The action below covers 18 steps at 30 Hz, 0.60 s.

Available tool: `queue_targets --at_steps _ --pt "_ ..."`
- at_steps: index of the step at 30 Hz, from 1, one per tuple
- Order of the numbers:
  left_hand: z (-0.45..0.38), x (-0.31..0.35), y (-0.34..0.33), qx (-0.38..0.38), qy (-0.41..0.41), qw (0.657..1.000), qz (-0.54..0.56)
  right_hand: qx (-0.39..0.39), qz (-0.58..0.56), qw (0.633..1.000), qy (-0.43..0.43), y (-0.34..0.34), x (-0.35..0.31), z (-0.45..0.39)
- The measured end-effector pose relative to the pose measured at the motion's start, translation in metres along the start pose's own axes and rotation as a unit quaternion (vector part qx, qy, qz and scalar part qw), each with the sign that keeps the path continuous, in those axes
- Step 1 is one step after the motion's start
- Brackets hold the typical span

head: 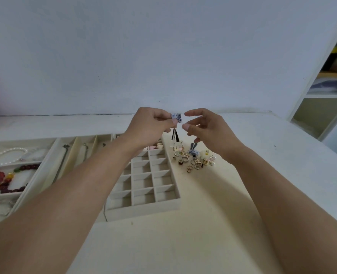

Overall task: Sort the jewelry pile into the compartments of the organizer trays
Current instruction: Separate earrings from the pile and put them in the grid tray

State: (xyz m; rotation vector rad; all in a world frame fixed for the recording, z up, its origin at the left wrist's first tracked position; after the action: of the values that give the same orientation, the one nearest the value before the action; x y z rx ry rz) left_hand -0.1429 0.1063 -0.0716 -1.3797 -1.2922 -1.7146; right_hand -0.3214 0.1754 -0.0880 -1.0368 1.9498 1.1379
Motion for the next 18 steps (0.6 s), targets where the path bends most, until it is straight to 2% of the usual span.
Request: queue_targets --at_steps 4,6,14,18 --pt "-0.001 0.0 0.001 -0.007 0.015 1.0 0.027 -0.087 -0.005 0.995 -0.054 -0.004 0.002 0.004" --pt "-0.003 -0.002 0.0 -0.006 0.013 0.999 0.03 -0.102 -0.014 0.992 -0.069 -0.011 0.003 0.006" --pt "-0.007 -0.004 0.002 0.01 0.011 0.999 0.041 -0.102 0.002 0.991 -0.083 -0.026 0.002 0.011" --pt "-0.006 -0.003 0.004 0.024 0.019 0.998 0.048 -0.083 -0.028 0.992 -0.09 -0.023 0.0 0.01"
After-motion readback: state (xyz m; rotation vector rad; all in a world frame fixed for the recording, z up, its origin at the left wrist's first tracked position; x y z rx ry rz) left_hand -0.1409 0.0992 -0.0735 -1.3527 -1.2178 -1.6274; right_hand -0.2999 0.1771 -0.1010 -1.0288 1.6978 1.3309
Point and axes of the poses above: each hand's wrist, its own z-axis away from the middle knuckle, its own y-axis out of the back of the hand, x = y × z, the point moved 1 cm from there along -z, towards the middle knuckle, and after that the axes turned 11 degrees about y, right-handed, at the moved point
